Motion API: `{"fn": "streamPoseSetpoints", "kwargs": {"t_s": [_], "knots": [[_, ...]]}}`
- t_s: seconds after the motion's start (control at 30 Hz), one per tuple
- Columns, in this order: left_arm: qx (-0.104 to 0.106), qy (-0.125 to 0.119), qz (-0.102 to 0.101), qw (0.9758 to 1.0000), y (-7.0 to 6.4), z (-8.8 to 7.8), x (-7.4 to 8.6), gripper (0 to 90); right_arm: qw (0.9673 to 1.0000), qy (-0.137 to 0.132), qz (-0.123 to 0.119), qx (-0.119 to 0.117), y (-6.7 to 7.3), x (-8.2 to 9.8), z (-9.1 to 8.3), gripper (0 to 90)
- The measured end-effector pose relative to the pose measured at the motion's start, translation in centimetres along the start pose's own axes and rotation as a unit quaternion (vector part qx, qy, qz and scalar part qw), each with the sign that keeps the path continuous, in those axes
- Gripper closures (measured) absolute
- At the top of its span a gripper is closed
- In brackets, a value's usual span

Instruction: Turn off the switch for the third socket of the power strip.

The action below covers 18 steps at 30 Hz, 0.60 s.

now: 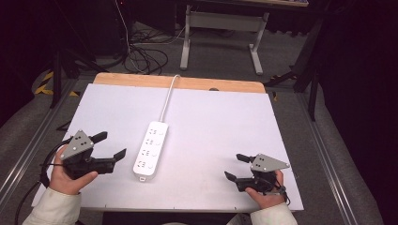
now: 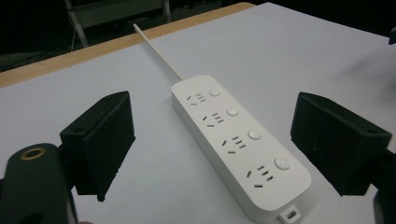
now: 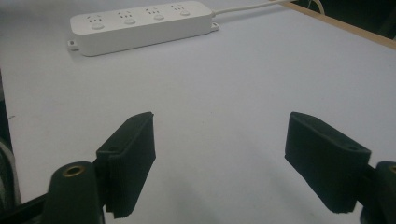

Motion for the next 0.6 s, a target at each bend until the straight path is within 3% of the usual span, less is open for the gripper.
{"fn": "streamPoseSetpoints", "kwargs": {"t_s": [0.43,0.6], "knots": [[-0.017,-0.024,0.008,0.9995,0.8,-1.5,2.8,13.7,1.0,0.0,0.0,0.0,0.0,0.0,0.0,24.6],[-0.018,-0.02,0.006,0.9996,1.0,-1.8,4.1,13.6,1.0,0.001,-0.001,-0.001,0.0,0.0,0.0,24.5]]}}
Point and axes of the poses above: each handheld gripper's, and its own axes: z roughly forward along the jaws, x roughly out of its underside, y roughly to its left, the point moved 5 cm from there along z, roughly forward along the jaws, and after that the axes turned 7 degrees about -y, right-handed, at the moved point
